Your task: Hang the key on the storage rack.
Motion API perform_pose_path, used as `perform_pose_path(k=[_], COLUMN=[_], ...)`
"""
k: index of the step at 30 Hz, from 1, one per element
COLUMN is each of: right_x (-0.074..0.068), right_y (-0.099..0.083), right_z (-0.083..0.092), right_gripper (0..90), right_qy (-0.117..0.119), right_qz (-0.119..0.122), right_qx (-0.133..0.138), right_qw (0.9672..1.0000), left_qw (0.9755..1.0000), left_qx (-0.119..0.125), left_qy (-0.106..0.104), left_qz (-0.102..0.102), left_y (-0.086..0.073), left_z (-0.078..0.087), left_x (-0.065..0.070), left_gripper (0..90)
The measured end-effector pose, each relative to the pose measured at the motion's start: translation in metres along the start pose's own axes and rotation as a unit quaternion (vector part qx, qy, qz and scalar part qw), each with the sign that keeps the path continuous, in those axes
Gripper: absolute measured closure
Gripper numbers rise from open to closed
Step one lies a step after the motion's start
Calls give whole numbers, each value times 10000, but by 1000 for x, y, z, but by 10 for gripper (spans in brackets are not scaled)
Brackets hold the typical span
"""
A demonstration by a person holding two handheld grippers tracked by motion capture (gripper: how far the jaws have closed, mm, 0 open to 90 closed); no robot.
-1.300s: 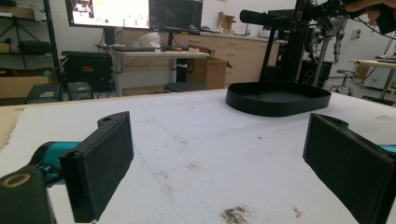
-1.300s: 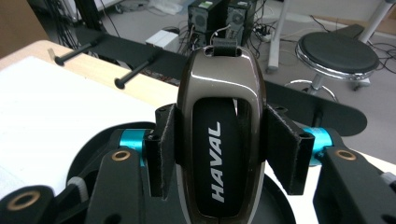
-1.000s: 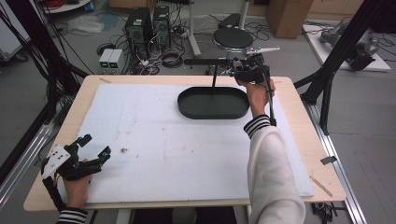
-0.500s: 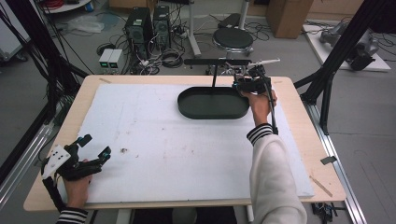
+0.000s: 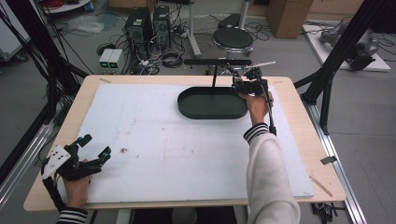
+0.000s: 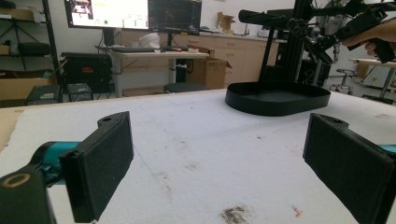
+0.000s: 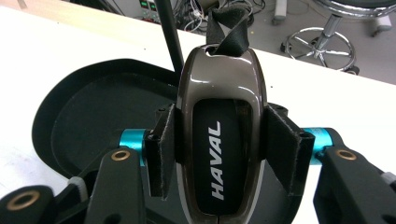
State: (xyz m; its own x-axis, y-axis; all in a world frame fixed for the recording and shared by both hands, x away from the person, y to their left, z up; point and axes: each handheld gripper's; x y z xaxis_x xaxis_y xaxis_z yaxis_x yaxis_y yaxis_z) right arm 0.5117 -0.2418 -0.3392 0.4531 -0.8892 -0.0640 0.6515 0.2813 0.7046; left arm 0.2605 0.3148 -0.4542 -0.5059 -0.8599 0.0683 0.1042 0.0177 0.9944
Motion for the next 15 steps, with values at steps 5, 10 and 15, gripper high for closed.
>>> perform_pose_path(k=[5,10,15], right_x=[-1,-5,-8], right_y=[0,1,1], right_z=[-7,-10,-10], right_gripper=[477,364,90], right_qy=[-39,-82,277], right_qz=[88,316,206], right_qx=[-50,-152,-67], right_qw=[9999,9994,9994], left_qw=[10000,10000,10000], left_qx=[2,-1,1], left_qy=[-1,1,-1], left_qz=[-2,-4,-35], left_y=[0,0,0], left_z=[0,0,0], left_x=[0,0,1], left_gripper=[90,90,90])
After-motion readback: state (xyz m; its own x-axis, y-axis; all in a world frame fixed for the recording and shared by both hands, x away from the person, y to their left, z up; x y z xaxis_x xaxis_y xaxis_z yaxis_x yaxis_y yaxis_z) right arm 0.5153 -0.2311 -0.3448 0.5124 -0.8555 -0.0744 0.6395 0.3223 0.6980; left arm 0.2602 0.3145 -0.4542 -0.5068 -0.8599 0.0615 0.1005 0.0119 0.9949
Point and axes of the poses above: each handheld gripper's, and its own axes: z roughly backward along the jaws, y roughly out of its top, x roughly to its right, and after that the axes turned 6 degrees about -x, right-handed
